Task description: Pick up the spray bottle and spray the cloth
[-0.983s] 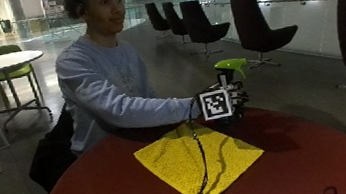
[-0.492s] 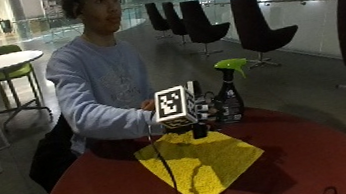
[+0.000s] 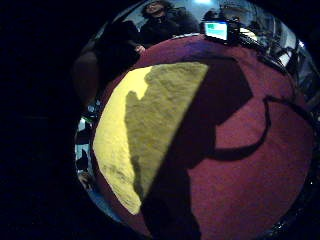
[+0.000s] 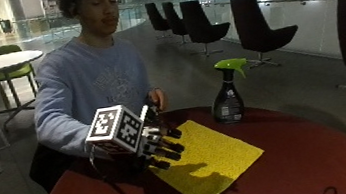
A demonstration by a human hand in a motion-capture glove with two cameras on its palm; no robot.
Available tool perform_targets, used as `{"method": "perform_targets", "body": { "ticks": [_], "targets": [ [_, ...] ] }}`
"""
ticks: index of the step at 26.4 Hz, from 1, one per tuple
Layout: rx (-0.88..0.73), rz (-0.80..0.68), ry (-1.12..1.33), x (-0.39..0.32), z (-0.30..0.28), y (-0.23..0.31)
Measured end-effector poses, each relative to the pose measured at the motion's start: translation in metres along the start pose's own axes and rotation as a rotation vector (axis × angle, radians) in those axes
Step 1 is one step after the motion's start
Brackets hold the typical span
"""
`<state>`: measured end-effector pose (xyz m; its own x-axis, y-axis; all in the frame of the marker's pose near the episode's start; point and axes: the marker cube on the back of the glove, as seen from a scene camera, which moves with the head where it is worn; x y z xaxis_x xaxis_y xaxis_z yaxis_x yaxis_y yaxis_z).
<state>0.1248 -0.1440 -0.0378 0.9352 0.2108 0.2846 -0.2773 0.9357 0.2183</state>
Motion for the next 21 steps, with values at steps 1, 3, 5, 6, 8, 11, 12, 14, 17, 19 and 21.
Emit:
{"method": "perform_targets", "body": {
  "ticks": [1, 3, 5, 6, 8, 11, 12, 14, 17, 19, 21],
  "targets": [
    [0.005, 0.009, 0.023, 0.008, -0.005, 0.006],
    [0.018, 0.023, 0.072, 0.023, -0.015, 0.017],
    [0.034, 0.034, 0.11, 0.035, -0.023, 0.028],
    [0.041, 0.04, 0.12, 0.039, -0.027, 0.032],
    [0.052, 0.053, 0.12, 0.048, -0.032, 0.041],
    [0.059, 0.075, 0.102, 0.057, -0.035, 0.051],
    [0.059, 0.081, 0.1, 0.059, -0.035, 0.054],
    [0.059, 0.088, 0.104, 0.061, -0.036, 0.057],
    [0.056, 0.085, 0.111, 0.062, -0.036, 0.059],
    [0.056, 0.084, 0.11, 0.062, -0.036, 0.059],
    [0.057, 0.082, 0.109, 0.061, -0.036, 0.058]
  ]
}}
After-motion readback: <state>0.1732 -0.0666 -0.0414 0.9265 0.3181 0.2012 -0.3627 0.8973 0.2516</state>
